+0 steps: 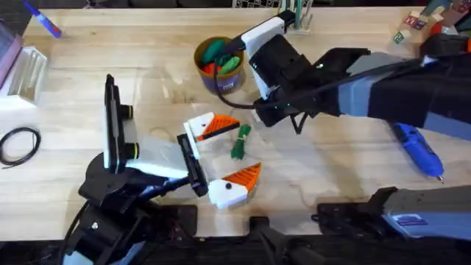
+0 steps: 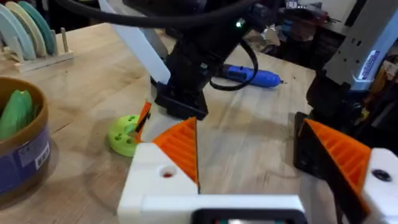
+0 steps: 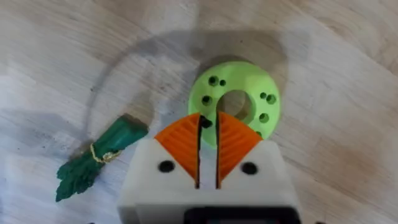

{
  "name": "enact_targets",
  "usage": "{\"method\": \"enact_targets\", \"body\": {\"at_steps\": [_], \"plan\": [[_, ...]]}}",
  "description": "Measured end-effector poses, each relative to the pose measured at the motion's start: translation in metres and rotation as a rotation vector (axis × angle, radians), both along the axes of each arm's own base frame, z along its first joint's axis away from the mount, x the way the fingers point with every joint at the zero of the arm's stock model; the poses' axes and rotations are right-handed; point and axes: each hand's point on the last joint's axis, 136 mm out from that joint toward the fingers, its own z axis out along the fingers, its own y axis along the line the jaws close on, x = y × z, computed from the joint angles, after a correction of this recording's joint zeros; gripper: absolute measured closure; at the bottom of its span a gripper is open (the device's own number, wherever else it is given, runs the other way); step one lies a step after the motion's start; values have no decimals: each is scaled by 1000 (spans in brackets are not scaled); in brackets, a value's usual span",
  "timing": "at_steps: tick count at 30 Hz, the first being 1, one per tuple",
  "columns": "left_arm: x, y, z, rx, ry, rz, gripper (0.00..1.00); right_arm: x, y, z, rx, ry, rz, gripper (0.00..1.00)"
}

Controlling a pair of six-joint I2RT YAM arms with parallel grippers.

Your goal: Pick up the gripper from the table and insert it into the empty holder that is missing its gripper. Then pick up a screw, insert it into the mounting hole, and use the screwdriver to tighten it. Finally, clean up the table by picking up the vegetable and placing it into the bucket.

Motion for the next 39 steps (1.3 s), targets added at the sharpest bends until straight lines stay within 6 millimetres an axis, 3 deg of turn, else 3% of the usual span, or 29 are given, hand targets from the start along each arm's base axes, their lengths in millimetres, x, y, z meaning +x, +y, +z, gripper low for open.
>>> {"method": "enact_targets", "body": {"at_steps": [15, 19, 28, 32, 39], "plan": [[0, 0, 0, 0, 0, 0, 15, -4, -2, -2, -10, 17, 2, 883], [0, 0, 0, 0, 0, 0, 15, -1, 0, -6, -14, 20, 4, 991], [0, 0, 0, 0, 0, 0, 15, -3, -4, -1, -58, 31, 46, 995], [0, 0, 0, 0, 0, 0, 15, -2, -5, 24, -85, 28, 81, 995], [0, 0, 0, 0, 0, 0, 14, 3, 8, 111, -35, -23, 166, 995]]}}
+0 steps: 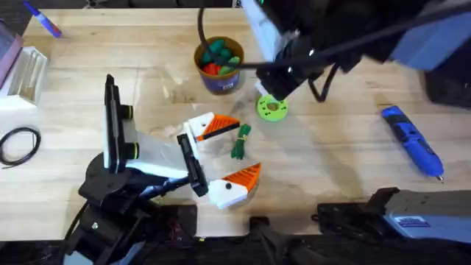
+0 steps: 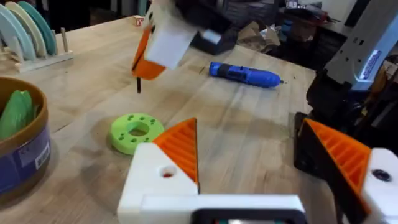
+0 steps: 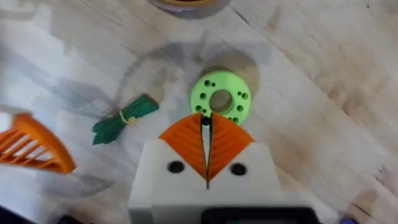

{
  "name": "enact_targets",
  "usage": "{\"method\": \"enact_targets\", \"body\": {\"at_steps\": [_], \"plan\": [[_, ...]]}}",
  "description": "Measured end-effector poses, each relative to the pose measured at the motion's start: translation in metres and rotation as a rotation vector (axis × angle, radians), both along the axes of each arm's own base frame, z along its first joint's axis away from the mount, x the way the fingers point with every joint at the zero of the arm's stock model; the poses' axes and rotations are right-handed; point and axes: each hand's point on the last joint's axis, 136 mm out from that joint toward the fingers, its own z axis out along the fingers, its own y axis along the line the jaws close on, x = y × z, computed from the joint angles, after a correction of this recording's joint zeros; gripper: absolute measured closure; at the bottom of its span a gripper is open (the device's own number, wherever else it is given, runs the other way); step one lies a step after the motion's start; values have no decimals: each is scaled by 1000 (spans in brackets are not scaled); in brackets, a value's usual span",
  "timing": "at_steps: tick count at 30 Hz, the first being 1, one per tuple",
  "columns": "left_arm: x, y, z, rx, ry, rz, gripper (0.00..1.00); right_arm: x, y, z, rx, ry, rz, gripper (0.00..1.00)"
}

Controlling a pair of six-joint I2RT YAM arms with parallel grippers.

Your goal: Pick up the gripper from the table and insert it into the empty holder that is missing its gripper. Then pick up a screw, insert it into the mounting hole, and use the screwdriver to tighten it. Finally, clean up the table by picking up the vegetable and placing it into the bucket.

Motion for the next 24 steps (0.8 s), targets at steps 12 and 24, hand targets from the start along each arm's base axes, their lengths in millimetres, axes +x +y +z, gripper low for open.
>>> {"method": "enact_targets", "body": {"at_steps": [12, 24], "plan": [[0, 0, 0, 1, -2, 0, 15, -47, 74, 86, 303, 64, 305, 995], [0, 0, 0, 14, -35, -2, 15, -91, 115, 65, 289, 164, 459, 995]]}}
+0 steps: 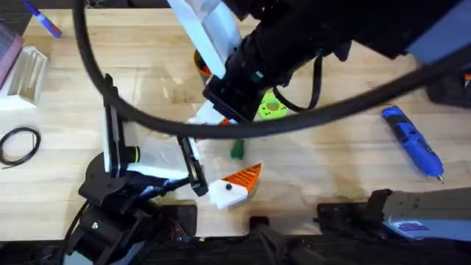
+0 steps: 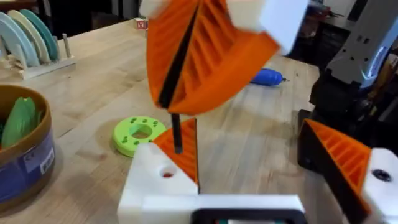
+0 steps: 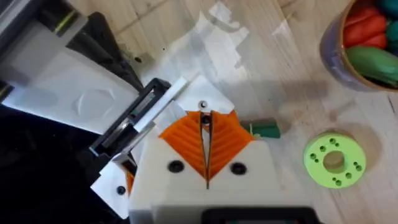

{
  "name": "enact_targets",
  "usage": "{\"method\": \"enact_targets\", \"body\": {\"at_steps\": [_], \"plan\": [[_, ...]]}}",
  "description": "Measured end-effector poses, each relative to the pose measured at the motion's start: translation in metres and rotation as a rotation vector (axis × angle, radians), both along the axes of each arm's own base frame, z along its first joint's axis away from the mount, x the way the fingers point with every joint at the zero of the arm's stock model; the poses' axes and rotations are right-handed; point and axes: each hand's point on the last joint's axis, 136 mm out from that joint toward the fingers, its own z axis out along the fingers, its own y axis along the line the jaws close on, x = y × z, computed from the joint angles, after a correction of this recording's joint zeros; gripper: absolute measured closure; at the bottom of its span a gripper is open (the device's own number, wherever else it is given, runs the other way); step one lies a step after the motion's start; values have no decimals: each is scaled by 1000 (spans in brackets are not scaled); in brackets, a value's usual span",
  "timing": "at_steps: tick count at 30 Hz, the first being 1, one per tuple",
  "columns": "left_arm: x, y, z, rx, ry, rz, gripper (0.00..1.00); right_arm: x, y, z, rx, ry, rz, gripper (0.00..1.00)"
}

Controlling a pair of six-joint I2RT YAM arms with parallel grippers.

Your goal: Pick up the gripper from the table and insert it into the empty holder that is missing its gripper. Then pick up a screw, insert it into the mounting hole, and use the screwdriver to tighten it. Finally, clean up the table by picking up the vegetable and placing it into the bucket.

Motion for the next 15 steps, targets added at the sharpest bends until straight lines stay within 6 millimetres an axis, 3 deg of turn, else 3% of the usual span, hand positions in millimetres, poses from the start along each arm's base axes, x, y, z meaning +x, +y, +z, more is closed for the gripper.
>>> {"method": "enact_targets", "body": {"at_steps": [15], "plan": [[0, 0, 0, 0, 0, 0, 15, -1, 5, -6, -8, 10, 10, 995]]}}
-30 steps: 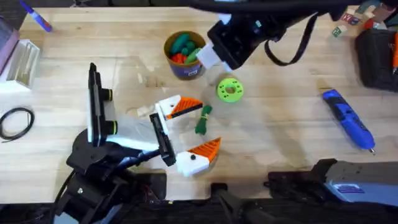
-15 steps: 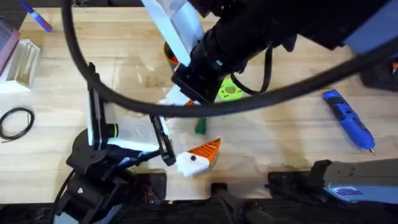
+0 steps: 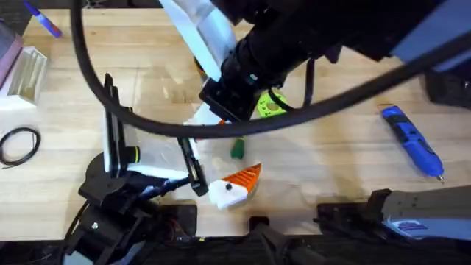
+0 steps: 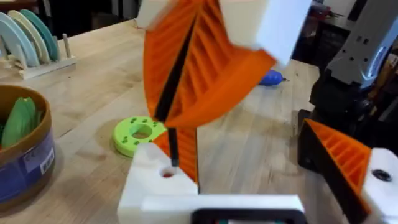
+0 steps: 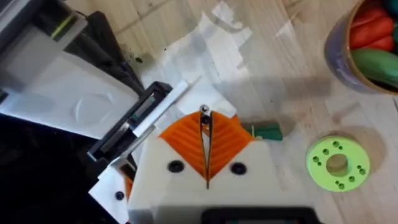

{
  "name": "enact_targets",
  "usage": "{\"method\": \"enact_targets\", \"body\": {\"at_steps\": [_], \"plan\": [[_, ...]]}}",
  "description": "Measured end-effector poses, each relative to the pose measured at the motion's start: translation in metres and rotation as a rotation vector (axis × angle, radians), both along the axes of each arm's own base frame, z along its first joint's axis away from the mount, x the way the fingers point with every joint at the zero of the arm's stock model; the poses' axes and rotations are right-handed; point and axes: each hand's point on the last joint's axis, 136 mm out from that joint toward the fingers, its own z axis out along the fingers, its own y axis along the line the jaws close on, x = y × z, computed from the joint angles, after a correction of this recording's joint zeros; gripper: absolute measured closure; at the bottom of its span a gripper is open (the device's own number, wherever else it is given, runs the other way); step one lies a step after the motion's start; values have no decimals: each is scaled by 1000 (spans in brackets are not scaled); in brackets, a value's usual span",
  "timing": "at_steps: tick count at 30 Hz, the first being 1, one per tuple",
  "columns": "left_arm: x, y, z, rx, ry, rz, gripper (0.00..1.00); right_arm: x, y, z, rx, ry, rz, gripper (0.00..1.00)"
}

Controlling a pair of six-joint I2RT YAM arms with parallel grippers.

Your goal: Pick up the gripper from the table and insert it into the empty holder that is missing its gripper. Then pick up a screw, insert it into the mounting hole, and use the screwdriver to tighten it. Finally, clean up the table by picking up the vegetable and placing it into the bucket.

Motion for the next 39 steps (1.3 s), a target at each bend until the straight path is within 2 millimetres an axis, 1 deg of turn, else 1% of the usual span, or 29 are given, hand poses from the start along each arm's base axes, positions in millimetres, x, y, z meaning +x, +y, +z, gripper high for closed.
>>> {"method": "enact_targets", "body": {"at_steps": [5, 10, 17, 22, 31, 32, 33, 34, 35, 39], "plan": [[0, 0, 0, 0, 0, 0, 15, 5, 6, -10, -15, 5, -2, 995], [0, 0, 0, 0, 0, 0, 15, 6, 8, -12, -13, 4, -1, 995], [-1, 0, 0, 0, 1, -5, 15, 0, 5, -15, -36, 18, 9, 995], [-1, -1, 0, 0, 1, -9, 15, -8, 8, -16, -46, 11, 30, 995], [-3, -1, 0, 0, 3, -16, 15, -7, 10, -17, -49, 7, 31, 995], [-3, -1, 0, 0, 3, -16, 15, -7, 10, -17, -49, 8, 31, 983], [-3, -1, 0, 0, 3, -17, 15, -7, 10, -17, -49, 9, 30, 929], [-3, -1, 0, 0, 2, -18, 15, -8, 9, -17, -50, 10, 30, 832], [-3, -1, 0, 0, 2, -18, 15, -8, 9, -18, -53, 11, 32, 764], [-3, -1, 0, 0, 2, -18, 15, -7, 8, -18, -56, 12, 29, 711]]}}
